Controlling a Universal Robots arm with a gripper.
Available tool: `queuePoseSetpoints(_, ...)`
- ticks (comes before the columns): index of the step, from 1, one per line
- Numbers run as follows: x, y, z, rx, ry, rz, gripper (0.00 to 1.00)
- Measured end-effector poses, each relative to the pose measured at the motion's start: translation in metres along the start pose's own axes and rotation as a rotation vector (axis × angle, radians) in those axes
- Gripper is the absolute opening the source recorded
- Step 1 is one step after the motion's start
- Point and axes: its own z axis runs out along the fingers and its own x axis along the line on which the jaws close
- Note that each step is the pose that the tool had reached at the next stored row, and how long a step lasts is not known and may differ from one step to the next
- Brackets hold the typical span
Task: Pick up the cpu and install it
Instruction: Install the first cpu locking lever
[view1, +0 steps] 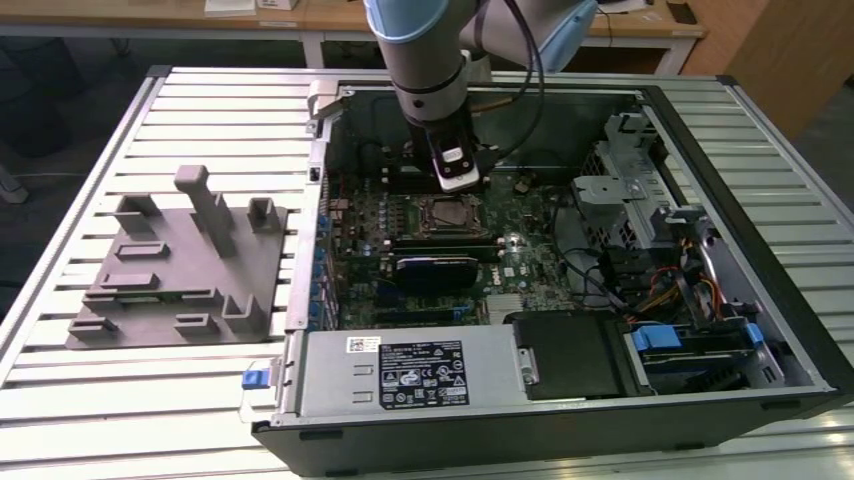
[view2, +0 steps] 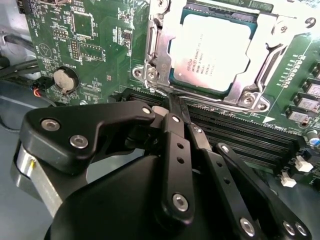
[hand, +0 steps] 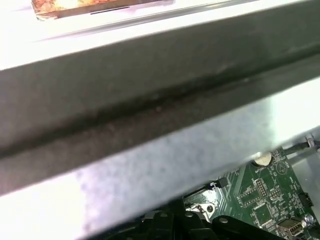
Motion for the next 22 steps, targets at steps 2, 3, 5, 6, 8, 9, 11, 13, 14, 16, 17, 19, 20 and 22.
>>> queuePoseSetpoints(2,-0.0002,0.0004,-0.0008,-0.0007,-0.0001,0.000,0.11)
queuePoseSetpoints(3,-0.0003,0.0006,-0.0016,-0.0003,-0.0001,0.000,0.11)
queuePoseSetpoints(5,-0.0008,0.0010,-0.0040,0.0004,0.0000,0.000,0.11)
queuePoseSetpoints(6,-0.0010,0.0013,-0.0052,0.0004,0.0000,0.000,0.11)
queuePoseSetpoints(8,-0.0015,0.0020,-0.0081,0.0005,0.0000,0.000,0.11)
queuePoseSetpoints(9,-0.0018,0.0025,-0.0098,0.0004,0.0000,0.000,0.11)
queuePoseSetpoints(11,-0.0026,0.0034,-0.0137,0.0005,0.0000,0.000,0.11)
queuePoseSetpoints(13,-0.0034,0.0045,-0.0178,0.0005,0.0001,0.000,0.11)
queuePoseSetpoints(14,-0.0038,0.0050,-0.0198,0.0005,0.0001,0.000,0.11)
queuePoseSetpoints(16,-0.0044,0.0059,-0.0233,0.0005,0.0001,0.000,0.11)
queuePoseSetpoints(17,-0.0046,0.0062,-0.0242,0.0006,0.0001,0.000,0.11)
queuePoseSetpoints(19,-0.0046,0.0062,-0.0244,0.0004,0.0000,0.000,0.11)
queuePoseSetpoints(20,-0.0047,0.0062,-0.0244,0.0003,0.0000,0.000,0.11)
queuePoseSetpoints(22,-0.0046,0.0062,-0.0244,0.0004,0.0000,0.000,0.11)
